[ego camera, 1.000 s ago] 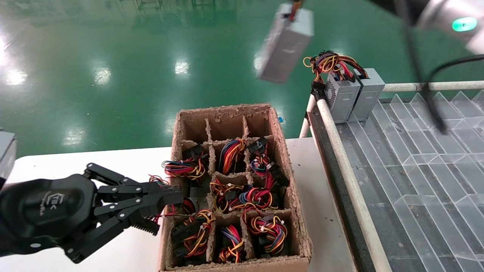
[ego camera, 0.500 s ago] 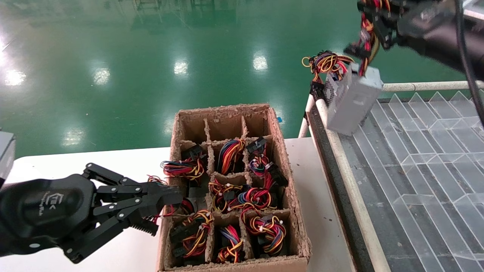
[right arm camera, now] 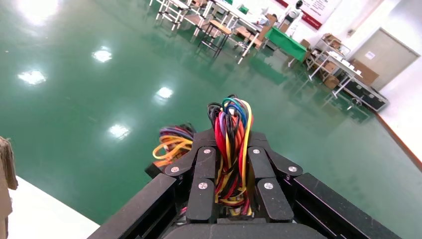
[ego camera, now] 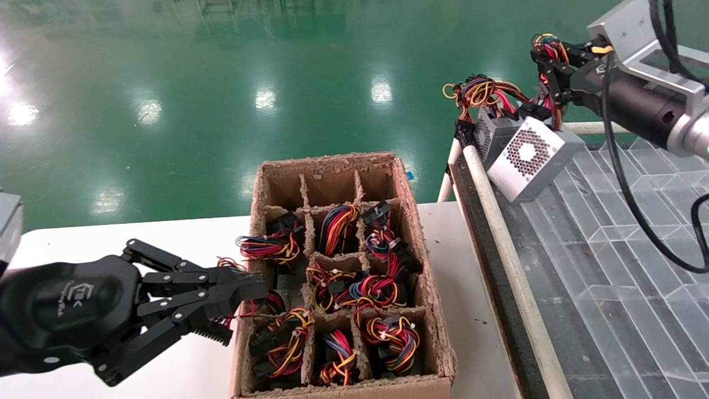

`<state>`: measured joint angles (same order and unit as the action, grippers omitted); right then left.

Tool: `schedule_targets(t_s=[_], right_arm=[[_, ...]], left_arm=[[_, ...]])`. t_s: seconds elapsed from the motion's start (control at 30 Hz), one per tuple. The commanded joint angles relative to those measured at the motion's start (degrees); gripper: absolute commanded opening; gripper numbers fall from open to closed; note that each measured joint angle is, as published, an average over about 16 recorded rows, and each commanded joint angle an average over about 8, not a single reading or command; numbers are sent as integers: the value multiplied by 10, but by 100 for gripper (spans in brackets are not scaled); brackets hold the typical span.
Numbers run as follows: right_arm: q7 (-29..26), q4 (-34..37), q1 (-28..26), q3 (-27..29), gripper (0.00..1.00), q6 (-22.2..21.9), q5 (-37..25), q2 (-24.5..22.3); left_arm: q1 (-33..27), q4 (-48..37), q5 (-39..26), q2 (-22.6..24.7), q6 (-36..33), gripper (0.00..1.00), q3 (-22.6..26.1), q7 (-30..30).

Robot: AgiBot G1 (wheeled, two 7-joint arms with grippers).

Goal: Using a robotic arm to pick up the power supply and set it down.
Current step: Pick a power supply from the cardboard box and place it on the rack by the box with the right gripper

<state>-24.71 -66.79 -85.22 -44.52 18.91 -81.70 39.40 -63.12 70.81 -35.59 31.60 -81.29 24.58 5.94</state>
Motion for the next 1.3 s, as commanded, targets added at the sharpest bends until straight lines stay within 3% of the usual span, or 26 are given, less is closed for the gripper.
schedule_targets(t_s=[0.03, 0.47, 0.5, 0.73, 0.77, 1.3], right_arm=[[3, 13, -5, -3, 0, -2, -7, 10], [36, 60, -6, -9, 0, -5, -5, 68], [38, 64, -6, -9, 6, -3, -3, 70], [49, 85, -10, -7, 93, 12, 6, 80], [50, 87, -11, -7, 100, 13, 8, 80], [60, 83, -10, 4, 100, 20, 23, 74]], left_arm=[[0, 0, 0, 0, 0, 0, 0, 0], [0, 0, 0, 0, 0, 0, 0, 0], [0, 0, 0, 0, 0, 0, 0, 0], [0, 0, 0, 0, 0, 0, 0, 0], [0, 0, 0, 0, 0, 0, 0, 0], [0, 0, 0, 0, 0, 0, 0, 0]])
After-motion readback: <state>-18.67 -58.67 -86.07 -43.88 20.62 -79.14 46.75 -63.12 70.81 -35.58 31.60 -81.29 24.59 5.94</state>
